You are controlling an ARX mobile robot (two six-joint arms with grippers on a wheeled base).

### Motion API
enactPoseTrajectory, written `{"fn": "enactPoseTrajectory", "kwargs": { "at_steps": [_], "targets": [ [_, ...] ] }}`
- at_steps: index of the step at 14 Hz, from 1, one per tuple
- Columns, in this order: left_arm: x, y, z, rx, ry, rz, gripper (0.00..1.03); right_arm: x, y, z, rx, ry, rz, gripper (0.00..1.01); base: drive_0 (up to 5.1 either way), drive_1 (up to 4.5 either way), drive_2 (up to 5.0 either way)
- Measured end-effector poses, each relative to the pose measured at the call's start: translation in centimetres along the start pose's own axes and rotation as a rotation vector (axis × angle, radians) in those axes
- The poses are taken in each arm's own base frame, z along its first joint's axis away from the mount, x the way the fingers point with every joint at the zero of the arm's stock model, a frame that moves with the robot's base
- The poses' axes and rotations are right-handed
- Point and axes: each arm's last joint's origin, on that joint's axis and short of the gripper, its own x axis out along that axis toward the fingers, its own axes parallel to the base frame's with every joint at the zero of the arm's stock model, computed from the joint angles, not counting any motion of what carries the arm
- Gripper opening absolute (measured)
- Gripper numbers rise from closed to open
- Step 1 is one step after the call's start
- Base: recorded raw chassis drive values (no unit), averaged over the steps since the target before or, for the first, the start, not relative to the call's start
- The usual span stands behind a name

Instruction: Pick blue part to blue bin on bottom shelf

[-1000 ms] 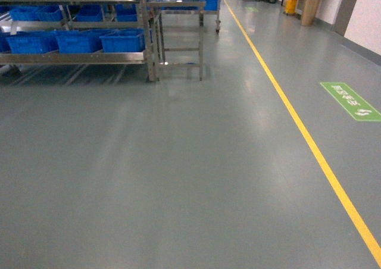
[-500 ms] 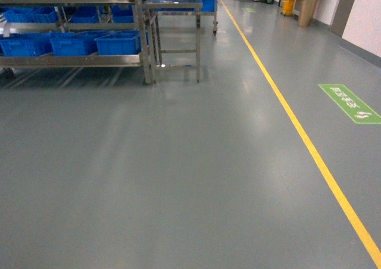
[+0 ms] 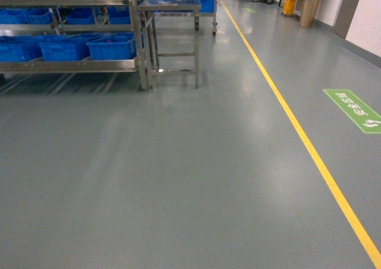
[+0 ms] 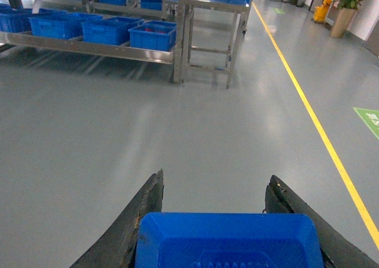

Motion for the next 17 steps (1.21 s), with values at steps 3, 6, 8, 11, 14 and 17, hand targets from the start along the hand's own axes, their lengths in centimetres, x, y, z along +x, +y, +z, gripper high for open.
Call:
{"fn": "enactPoseTrajectory", "kwargs": {
  "at_steps": [3,6,8,11,14,17],
  "targets": [
    [-0.01,0.01,0.00,-0.001,-0.001,0.001,0.43,0.00,0.00,0.01,0.000,-0.001,0.000,0.98,0.0,4.15,-4.2],
    [0.00,0.00,0.00,-0.001,-0.001,0.000,0.43,0.00,0.00,0.04,0.000,-0.004,0.000,0.98,0.0,4.19,-4.1],
    [0.00,0.00,0.00,-0.001,-0.001,0.001,0.43,0.00,0.00,0.00,0.000,0.000,0.000,0.98,0.0,4.22,-4.1],
    [0.01,0.00,-0.03,0.001,0.002,0.000,0.43,0.00,0.00,0.03,0.000,-0.003,0.000,0.98,0.1,4.22,-4.1],
    [-0.01,0.01,0.00,-0.001,-0.001,0.000,0.43,0.00,0.00,0.00,0.000,0.000,0.000,0.98,0.1,4.23,-4.1],
    [-0.02,0.01,0.02,-0.002,-0.003,0.000,0.43,0.00,0.00,-0.01,0.000,0.001,0.000,0.98,-0.1,4.08,-4.2]
  ]
}}
